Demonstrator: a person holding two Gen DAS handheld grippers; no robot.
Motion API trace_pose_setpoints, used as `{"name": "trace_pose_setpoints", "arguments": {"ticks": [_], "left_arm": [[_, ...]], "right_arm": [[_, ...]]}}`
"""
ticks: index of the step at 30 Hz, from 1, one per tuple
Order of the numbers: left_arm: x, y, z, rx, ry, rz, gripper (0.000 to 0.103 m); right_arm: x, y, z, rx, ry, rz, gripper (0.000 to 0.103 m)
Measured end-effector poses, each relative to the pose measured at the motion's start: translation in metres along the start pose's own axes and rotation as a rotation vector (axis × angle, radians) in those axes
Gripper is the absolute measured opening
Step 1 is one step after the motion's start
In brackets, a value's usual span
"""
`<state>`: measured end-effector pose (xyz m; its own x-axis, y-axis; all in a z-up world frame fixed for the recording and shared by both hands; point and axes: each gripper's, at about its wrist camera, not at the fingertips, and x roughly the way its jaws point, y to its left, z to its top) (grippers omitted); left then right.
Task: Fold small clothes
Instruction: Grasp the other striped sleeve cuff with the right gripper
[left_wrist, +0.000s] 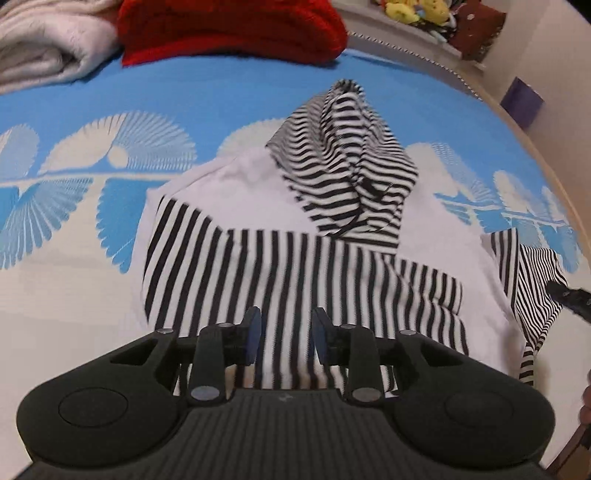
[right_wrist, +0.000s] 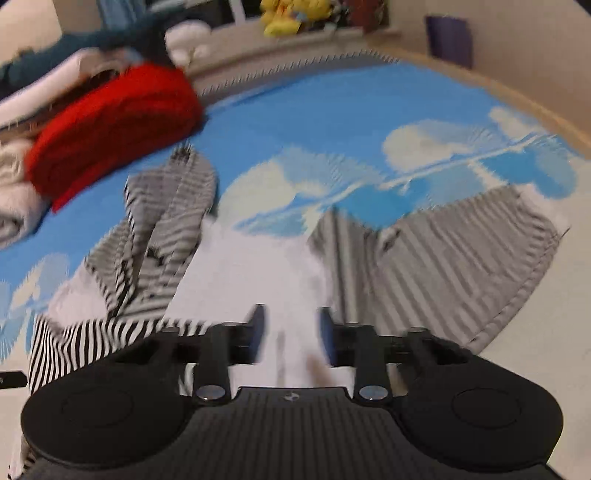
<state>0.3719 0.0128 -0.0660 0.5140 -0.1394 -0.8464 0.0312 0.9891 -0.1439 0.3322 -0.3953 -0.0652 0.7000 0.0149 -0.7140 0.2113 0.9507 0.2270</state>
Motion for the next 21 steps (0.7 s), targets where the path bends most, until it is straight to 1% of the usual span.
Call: {"name": "trace_pose_setpoints", "arguments": {"ticks": [1, 2, 3, 6, 8, 9, 12, 14, 16, 17, 19, 21], "left_arm": [[-0.001, -0.005, -0.001, 0.011, -0.007, 0.001, 0.034], [-0.002, -0.011, -0.003, 0.022, -0.012, 0.002, 0.034], [-0.002, -0.016, -0.004, 0.032, -0.017, 0.005, 0.034], [0.0, -0.028, -0.007, 0.07, -0.023, 0.011, 0.034], [0.001, -0.034, -0.008, 0.087, -0.024, 0.009, 0.034], [0.002, -0.035, -0.009, 0.092, -0.026, 0.009, 0.034], [0.005, -0.036, -0.007, 0.086, -0.027, 0.006, 0.034], [0.006, -0.035, -0.007, 0.077, -0.026, -0.001, 0.034], [0.009, -0.035, -0.008, 0.08, -0.02, -0.001, 0.034], [0.01, -0.036, -0.009, 0.086, -0.015, 0.001, 0.034], [0.012, -0.036, -0.01, 0.094, -0.009, 0.003, 0.034], [0.014, -0.035, -0.01, 0.095, -0.006, 0.006, 0.034]], "right_arm": [[-0.004, -0.012, 0.003, 0.014, -0.017, -0.001, 0.013], [-0.007, -0.025, 0.005, 0.025, -0.035, -0.011, 0.012], [-0.009, -0.042, 0.008, 0.039, -0.055, -0.036, 0.012], [-0.009, -0.086, 0.015, 0.084, -0.078, -0.102, 0.012], [-0.006, -0.122, 0.017, 0.151, -0.08, -0.158, 0.013], [-0.003, -0.138, 0.017, 0.19, -0.08, -0.168, 0.016], [0.004, -0.18, 0.018, 0.281, -0.1, -0.187, 0.016], [0.011, -0.206, 0.017, 0.34, -0.134, -0.201, 0.023], [0.022, -0.227, 0.016, 0.422, -0.15, -0.203, 0.038], [0.029, -0.238, 0.014, 0.472, -0.149, -0.192, 0.04], [0.043, -0.25, 0.012, 0.529, -0.148, -0.186, 0.041], [0.055, -0.258, 0.009, 0.554, -0.154, -0.187, 0.041]]}}
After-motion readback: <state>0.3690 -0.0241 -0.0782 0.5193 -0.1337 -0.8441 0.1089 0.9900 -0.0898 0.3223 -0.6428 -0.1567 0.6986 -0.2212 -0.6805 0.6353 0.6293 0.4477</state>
